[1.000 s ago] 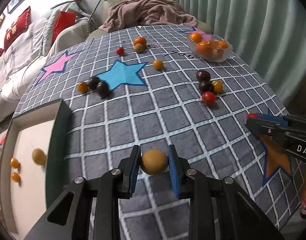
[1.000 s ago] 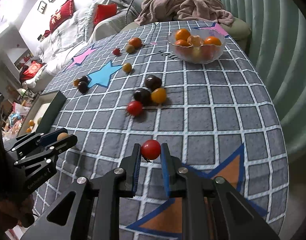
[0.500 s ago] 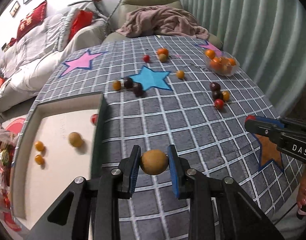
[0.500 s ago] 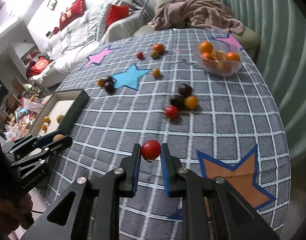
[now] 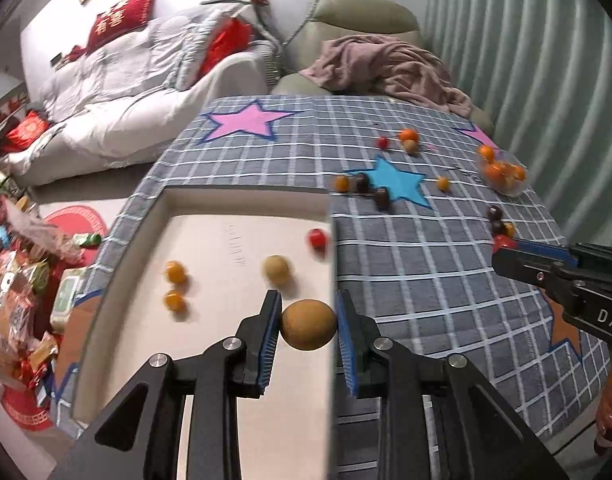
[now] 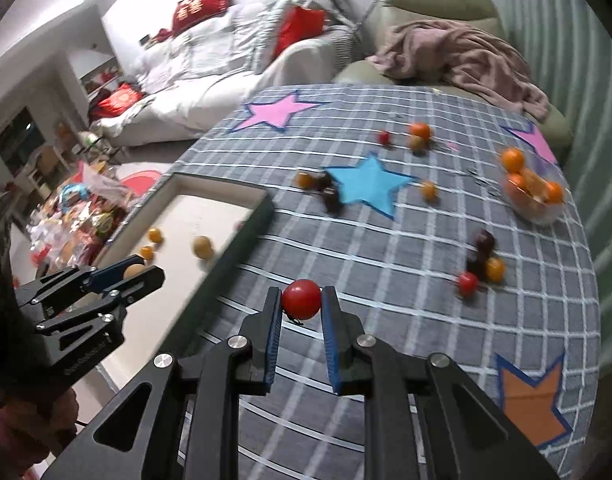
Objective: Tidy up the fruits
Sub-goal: 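Carry the red tomato in the right tool while the left tool carries the yellow-brown fruit toward the tray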
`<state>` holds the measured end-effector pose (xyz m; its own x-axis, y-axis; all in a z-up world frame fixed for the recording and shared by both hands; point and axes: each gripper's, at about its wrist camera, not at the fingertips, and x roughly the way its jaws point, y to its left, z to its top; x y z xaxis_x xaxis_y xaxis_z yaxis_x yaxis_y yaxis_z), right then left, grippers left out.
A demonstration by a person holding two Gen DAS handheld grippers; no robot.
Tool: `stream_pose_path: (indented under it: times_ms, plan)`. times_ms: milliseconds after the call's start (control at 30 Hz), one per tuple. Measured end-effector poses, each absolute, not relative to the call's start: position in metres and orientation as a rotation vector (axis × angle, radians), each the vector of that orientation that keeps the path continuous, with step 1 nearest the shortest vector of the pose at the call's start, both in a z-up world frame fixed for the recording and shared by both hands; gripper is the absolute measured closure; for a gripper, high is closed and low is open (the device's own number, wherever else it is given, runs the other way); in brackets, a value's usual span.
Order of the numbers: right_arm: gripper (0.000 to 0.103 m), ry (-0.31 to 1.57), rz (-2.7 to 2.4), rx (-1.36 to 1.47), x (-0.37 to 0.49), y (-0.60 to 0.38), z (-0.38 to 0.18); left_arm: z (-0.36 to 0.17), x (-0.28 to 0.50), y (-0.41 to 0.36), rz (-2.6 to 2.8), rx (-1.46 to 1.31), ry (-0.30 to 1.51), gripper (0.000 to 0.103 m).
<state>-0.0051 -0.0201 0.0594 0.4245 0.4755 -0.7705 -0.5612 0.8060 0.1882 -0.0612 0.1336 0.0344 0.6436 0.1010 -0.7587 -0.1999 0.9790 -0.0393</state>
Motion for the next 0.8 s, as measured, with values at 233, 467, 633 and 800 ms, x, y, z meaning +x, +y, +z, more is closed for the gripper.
stream_pose_path:
  times_ms: [233,467,633,800]
  plan:
    - [0.082,0.943,0.73,-0.153,-0.009,0.04,0.059,0.022,-0.07,0.18,0.266,-0.142,0.869,0.074]
    - [0.082,1.0,0.805,-0.19,-0.011,0.095,0.042,0.0,-0.073,0.215,0.338,-0.163,0.924,0.074]
    - [0.082,1.037,0.836,-0.217,-0.009,0.123,0.027,-0.014,-0.071,0.226,0.362,-0.173,0.954,0.074]
    - [0.082,1.058,0.845,-0.243,-0.005,0.142,0.016,-0.022,-0.07,0.231,0.374,-0.17,0.968,0.074]
